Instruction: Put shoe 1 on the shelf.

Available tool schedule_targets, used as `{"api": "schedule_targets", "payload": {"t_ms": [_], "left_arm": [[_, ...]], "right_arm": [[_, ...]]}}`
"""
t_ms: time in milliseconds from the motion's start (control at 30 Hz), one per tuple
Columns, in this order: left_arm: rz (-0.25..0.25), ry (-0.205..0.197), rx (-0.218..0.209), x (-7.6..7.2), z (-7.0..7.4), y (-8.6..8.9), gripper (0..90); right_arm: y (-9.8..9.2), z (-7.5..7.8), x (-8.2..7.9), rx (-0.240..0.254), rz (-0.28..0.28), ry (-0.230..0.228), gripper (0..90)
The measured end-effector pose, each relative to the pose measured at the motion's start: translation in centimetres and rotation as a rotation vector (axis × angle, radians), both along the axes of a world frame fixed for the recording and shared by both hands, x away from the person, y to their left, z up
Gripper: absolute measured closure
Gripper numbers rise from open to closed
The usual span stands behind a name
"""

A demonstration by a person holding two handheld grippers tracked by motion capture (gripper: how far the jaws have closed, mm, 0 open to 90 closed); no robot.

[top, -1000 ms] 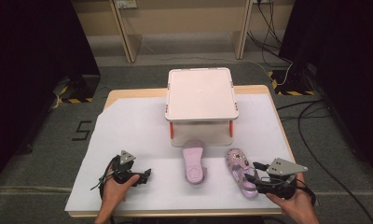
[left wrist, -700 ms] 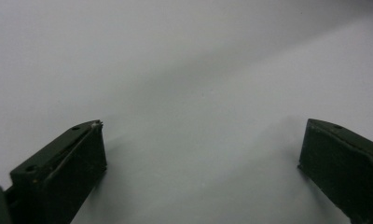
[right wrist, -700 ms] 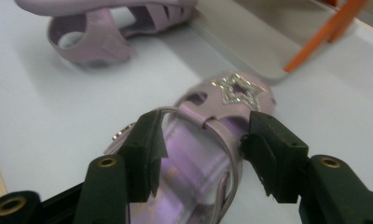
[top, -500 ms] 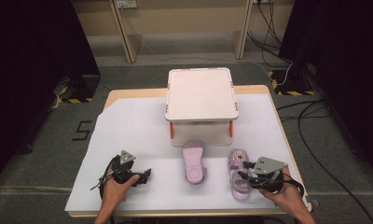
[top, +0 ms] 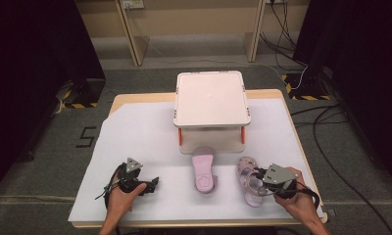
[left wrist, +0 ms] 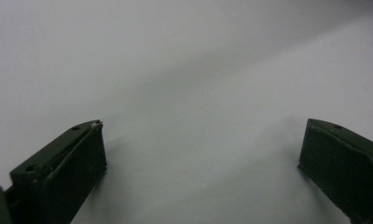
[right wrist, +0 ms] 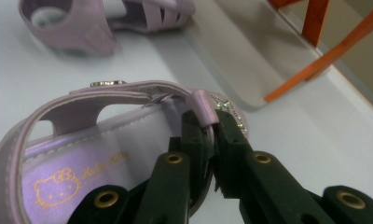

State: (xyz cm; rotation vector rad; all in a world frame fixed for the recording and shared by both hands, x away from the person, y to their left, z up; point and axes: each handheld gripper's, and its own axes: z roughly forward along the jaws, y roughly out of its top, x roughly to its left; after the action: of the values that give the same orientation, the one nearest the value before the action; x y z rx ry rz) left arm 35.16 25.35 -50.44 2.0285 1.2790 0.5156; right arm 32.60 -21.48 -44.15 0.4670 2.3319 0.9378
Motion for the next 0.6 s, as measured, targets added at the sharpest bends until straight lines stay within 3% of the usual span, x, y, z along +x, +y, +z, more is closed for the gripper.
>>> {"api": "schedule_targets", "payload": {"t_ms": [200, 367, 600], "left_arm": [[0.0, 0.0, 0.0, 0.0, 0.0, 0.0, 0.0], [0.0, -0.001, 0.0, 0.0, 0.0, 0.0, 0.0], [0.0, -0.001, -0.001, 0.0, 0.0, 0.0, 0.0]], "right_arm": [[1.7, 1.4, 1.1, 0.036, 0.025, -0.039, 84.6], [3.5, 2.0, 3.0, 0.016, 0.037, -0.095, 84.6], [6.2, 1.5, 6.7, -0.011, 0.033, -0.121, 84.5]]}}
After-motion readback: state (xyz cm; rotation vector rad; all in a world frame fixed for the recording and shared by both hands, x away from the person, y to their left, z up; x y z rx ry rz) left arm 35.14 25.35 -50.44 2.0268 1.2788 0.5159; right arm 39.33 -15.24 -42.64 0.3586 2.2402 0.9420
